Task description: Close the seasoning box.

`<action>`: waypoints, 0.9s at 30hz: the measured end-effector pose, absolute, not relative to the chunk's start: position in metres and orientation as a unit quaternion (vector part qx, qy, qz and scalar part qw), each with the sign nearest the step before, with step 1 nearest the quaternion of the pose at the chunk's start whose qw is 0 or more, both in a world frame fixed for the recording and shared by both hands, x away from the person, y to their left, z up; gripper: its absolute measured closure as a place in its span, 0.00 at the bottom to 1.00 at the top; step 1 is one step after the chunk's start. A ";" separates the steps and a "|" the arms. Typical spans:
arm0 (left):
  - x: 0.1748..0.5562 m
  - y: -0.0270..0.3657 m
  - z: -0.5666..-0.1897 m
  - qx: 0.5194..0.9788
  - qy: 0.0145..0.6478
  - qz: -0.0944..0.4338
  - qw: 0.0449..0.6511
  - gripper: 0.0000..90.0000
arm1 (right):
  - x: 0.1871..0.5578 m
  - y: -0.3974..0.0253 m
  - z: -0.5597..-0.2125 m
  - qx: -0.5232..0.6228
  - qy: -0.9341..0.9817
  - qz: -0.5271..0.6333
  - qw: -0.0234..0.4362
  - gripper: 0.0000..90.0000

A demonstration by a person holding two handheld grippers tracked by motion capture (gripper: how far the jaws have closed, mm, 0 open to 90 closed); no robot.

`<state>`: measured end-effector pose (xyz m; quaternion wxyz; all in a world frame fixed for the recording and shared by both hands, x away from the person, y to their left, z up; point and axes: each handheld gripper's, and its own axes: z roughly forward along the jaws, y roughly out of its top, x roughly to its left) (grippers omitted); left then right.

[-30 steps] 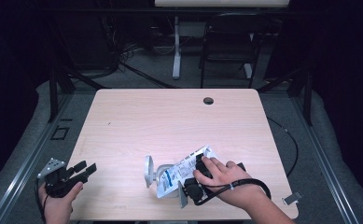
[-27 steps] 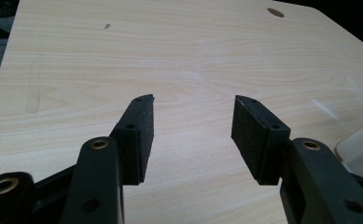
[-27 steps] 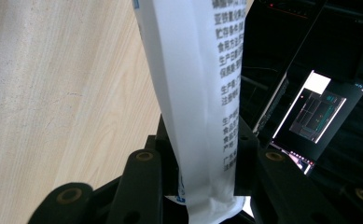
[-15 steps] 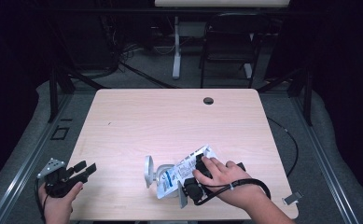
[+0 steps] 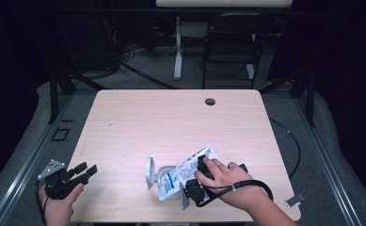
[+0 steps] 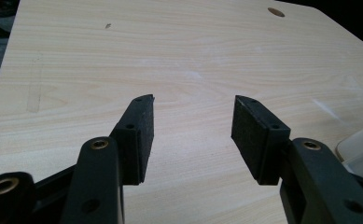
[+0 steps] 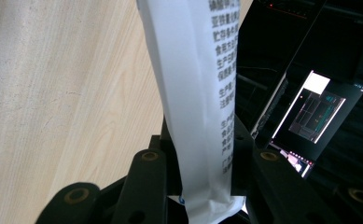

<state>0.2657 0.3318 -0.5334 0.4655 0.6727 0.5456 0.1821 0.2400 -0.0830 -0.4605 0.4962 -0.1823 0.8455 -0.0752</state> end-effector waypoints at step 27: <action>0.267 0.332 -0.535 0.673 0.548 0.181 0.463 0.55 | 0.239 -0.091 -0.464 -0.135 0.871 -0.027 0.471 0.88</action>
